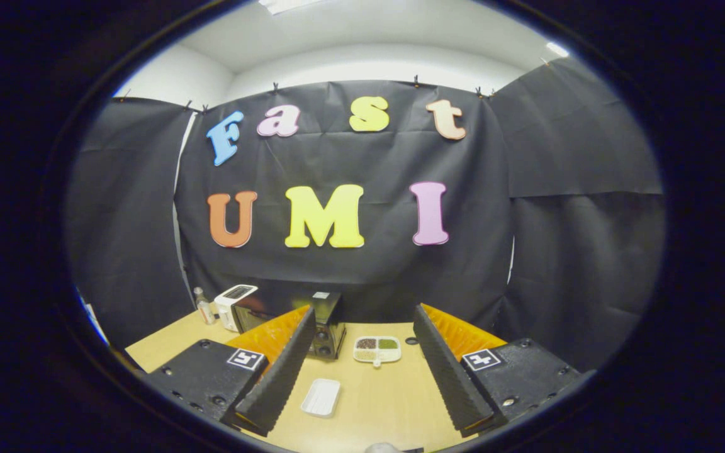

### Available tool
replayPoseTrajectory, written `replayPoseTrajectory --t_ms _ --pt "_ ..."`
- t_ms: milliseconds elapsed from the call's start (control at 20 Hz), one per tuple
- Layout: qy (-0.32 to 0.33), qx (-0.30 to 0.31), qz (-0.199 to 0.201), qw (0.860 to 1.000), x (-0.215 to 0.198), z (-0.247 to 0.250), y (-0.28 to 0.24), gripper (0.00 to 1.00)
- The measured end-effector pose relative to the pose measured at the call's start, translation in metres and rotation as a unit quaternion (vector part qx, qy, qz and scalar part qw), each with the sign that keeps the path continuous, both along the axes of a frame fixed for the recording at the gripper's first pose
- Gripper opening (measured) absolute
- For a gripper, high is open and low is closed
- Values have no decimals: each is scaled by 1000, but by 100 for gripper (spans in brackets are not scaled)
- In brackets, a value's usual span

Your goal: Open the toaster oven, put the food inside, and close the toaster oven door.

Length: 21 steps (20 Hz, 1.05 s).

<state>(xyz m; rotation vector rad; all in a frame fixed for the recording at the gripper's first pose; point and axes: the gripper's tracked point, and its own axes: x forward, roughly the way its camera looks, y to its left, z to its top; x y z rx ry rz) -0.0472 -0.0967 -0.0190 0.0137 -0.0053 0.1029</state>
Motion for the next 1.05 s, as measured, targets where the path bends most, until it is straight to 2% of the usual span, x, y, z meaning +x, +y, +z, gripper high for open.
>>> replayPoseTrajectory --t_ms 350,450,1050 --pt "11 -26 2 1000 -25 9 15 99" --pt "7 -16 6 1000 -31 18 26 100" --pt "18 -20 15 1000 -32 28 48 99"
